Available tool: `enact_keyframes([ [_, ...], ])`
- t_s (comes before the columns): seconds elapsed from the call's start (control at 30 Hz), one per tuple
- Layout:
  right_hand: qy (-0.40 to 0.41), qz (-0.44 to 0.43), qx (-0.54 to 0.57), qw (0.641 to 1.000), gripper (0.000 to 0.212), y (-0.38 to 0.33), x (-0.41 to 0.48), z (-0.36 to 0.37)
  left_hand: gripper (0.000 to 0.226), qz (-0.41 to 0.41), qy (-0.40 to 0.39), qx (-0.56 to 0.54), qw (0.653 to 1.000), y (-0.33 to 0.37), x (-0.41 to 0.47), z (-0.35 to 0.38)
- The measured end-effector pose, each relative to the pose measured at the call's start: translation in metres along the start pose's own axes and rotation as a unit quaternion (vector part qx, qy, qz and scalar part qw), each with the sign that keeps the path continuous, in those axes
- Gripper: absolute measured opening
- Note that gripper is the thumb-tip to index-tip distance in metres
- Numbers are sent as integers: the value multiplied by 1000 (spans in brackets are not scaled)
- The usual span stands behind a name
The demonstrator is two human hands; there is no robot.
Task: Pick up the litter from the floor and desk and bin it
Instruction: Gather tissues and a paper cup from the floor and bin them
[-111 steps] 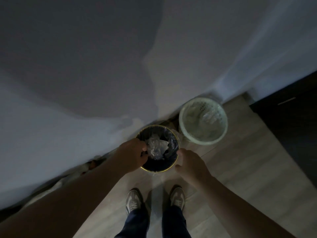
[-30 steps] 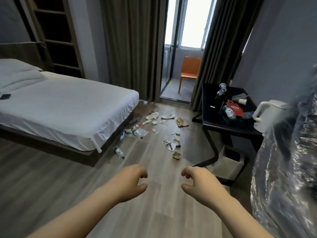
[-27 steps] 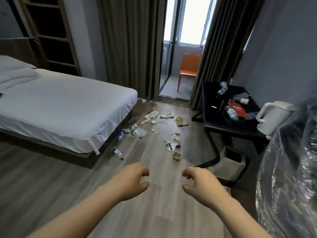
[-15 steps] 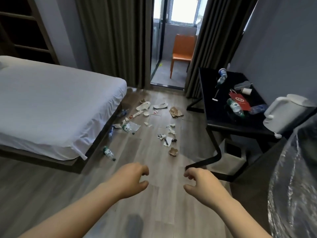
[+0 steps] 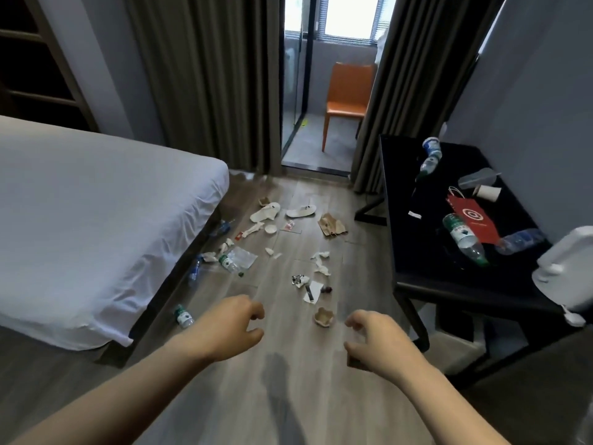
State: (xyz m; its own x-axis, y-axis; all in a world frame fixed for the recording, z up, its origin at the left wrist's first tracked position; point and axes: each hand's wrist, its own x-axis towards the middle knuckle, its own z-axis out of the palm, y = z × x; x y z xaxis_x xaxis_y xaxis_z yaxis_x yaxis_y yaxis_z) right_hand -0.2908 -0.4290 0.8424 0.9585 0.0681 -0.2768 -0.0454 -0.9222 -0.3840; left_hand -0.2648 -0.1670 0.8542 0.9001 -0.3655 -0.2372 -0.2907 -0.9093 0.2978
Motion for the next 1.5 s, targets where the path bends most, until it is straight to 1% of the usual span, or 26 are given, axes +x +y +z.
enact_keyframes([
  [0.17, -5, 15, 15, 1000, 34, 15, 52, -16, 34, -14, -31, 12, 999, -1, 65, -6],
  [0.3, -13, 33, 18, 999, 35, 25, 100, -25, 32, 22, -16, 25, 999, -11, 122, -17],
  [0.4, -17, 54, 26, 998, 37, 28, 137, -26, 31, 26, -32, 20, 999, -26, 166, -19],
  [0.53, -21, 88, 41, 995, 38, 27, 194, -27, 35, 38, -55, 15, 998, -53, 232, -25],
  [0.73, -24, 140, 43, 989, 42, 18, 276, -28, 36, 65, -115, 13, 991, -94, 327, -40],
  [0.9, -35, 169, 59, 983, 43, 18, 332, -24, 35, 77, -134, 27, 988, -118, 394, -43],
  [1.0, -42, 187, 64, 979, 42, 27, 360, -22, 33, 71, -150, 13, 986, -122, 425, -36],
  [1.13, -55, 190, 74, 977, 35, 47, 402, -23, 32, 59, -164, 0, 985, -122, 466, -23],
  [1.3, -72, 196, 95, 973, 32, 85, 463, -17, 31, 17, -167, -5, 986, -116, 520, 1],
  [1.37, -78, 205, 111, 969, 32, 105, 493, -10, 33, -1, -163, -4, 987, -116, 544, 19],
  [1.5, -80, 226, 137, 961, 41, 150, 548, 28, 38, -27, -166, -5, 986, -124, 599, 76],
])
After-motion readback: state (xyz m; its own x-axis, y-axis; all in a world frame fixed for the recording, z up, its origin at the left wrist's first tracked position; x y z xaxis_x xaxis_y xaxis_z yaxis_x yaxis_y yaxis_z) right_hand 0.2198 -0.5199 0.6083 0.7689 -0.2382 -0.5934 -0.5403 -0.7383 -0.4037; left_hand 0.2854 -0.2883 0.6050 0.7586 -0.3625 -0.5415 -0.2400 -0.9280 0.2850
